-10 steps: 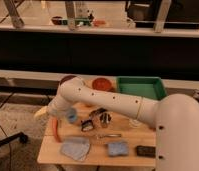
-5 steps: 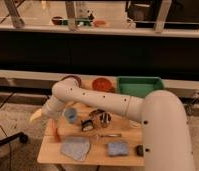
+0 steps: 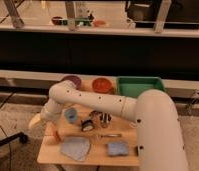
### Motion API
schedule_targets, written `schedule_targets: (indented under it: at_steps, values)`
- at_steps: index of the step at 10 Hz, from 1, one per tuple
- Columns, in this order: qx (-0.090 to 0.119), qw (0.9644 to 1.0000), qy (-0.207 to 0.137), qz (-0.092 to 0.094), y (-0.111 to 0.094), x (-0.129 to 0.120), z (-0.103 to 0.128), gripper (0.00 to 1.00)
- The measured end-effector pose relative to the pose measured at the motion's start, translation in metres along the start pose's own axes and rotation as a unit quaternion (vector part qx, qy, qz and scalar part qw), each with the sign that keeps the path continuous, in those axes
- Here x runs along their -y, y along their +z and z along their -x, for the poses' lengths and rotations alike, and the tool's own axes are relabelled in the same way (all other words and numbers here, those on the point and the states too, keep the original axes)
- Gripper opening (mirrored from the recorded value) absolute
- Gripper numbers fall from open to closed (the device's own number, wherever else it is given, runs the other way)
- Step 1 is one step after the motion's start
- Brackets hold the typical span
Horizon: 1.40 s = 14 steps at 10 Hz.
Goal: Place pepper in red bowl
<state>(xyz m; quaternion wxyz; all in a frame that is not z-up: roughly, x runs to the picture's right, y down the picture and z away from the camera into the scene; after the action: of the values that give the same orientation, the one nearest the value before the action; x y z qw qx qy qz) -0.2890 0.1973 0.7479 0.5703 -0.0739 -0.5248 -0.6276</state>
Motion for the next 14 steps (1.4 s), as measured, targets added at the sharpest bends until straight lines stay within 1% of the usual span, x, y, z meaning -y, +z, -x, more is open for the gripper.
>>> schedule_targets:
  at_steps: [2,5,8,9,12,14]
  values:
    - [0.008,0.9997,-0.004,0.023,0.011,-0.012,-0.002,0.80]
    - [0.011,0.9985,-0.006,0.053,0.016,-0.028,-0.008,0.80]
    - [0.010,0.9971,-0.003,0.075,0.018,-0.040,-0.011,0.80]
    - [0.009,0.9962,-0.002,0.087,0.020,-0.046,-0.013,0.80]
    - [0.014,0.9922,-0.009,0.124,0.031,-0.050,-0.016,0.80]
    - [0.016,0.9909,-0.007,0.133,0.036,-0.054,-0.021,0.80]
